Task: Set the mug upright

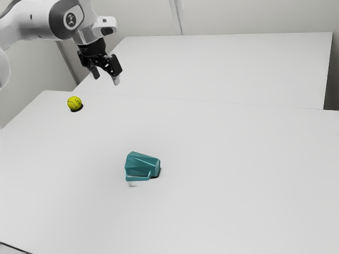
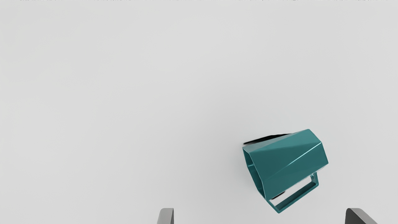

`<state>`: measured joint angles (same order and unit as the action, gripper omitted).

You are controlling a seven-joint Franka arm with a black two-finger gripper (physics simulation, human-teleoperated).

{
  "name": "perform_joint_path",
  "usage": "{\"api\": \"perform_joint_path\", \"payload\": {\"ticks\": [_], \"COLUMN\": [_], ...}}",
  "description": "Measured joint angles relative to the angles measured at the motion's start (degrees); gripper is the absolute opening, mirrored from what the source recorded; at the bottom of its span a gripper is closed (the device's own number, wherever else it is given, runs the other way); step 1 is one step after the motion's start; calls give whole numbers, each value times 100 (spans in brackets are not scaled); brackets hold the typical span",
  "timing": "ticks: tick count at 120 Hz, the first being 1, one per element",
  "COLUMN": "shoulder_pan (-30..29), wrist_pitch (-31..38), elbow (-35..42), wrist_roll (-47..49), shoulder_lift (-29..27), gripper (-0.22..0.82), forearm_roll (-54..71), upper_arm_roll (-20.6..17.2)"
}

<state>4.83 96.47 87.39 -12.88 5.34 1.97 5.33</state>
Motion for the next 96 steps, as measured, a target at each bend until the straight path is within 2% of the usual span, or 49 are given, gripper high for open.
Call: {"api": "perform_joint_path", "payload": {"ticks": [12,31,44,53,60,70,82,96], "shoulder_pan": [-20,-30,-108,-202,-266,-342,-389,-637], "wrist_pitch": [48,147,637,1182,1719,2438,3102,3656], "elbow": [51,431,1414,2250,3009,3888,4551,5133], "wrist_roll": [4,25,31,-75,-322,-957,-1918,-2919], "shoulder_lift": [-44,-119,-569,-1072,-1473,-1806,-1938,-2120], "gripper": [60,60,60,60,60,60,60,60], "forearm_roll": [3,-101,-232,-408,-920,-2268,-3803,-4638], "upper_arm_roll": [105,540,759,844,864,872,873,872]}}
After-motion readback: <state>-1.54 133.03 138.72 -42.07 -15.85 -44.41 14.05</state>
